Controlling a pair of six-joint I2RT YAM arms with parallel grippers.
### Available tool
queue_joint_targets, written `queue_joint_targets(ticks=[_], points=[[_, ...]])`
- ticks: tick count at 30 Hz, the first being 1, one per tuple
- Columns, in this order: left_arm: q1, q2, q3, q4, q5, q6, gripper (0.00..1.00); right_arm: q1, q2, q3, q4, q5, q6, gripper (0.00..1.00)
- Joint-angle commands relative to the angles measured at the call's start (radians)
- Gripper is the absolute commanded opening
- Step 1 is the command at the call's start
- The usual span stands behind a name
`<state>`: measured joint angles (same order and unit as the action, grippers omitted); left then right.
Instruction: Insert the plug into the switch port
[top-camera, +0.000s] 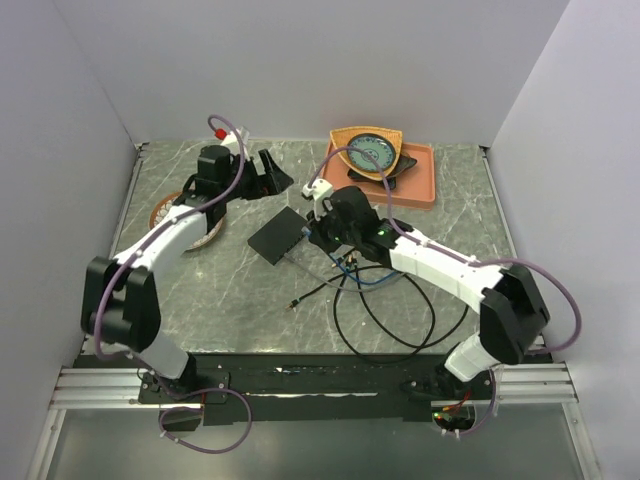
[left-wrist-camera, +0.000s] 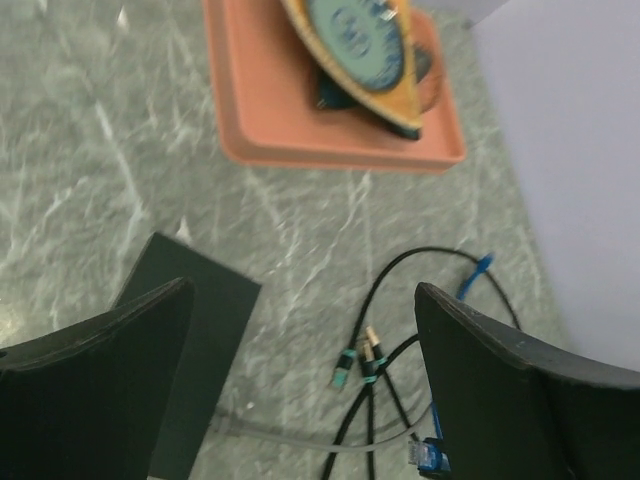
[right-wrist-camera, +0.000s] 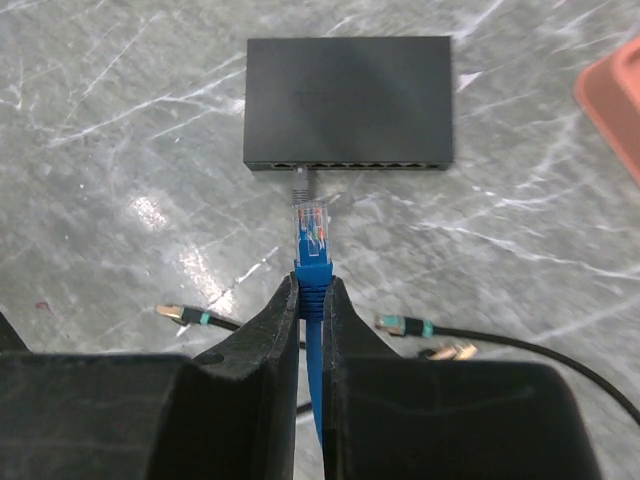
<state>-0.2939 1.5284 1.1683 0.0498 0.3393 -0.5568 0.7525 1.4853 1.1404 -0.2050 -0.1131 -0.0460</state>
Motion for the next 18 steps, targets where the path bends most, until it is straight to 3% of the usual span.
queue_joint_targets(ticks=[1,18], points=[[0.022,0.085,0.074,-0.091,0.035,0.04,0.97,-0.021,0.082,0.055,0.016,-0.045,0.041,0.0],[0.11,0.412,0.01,0.105,0.176,-0.041,0.91,-0.045,0.386,0.134,0.061,-0.128,0.107,0.0]])
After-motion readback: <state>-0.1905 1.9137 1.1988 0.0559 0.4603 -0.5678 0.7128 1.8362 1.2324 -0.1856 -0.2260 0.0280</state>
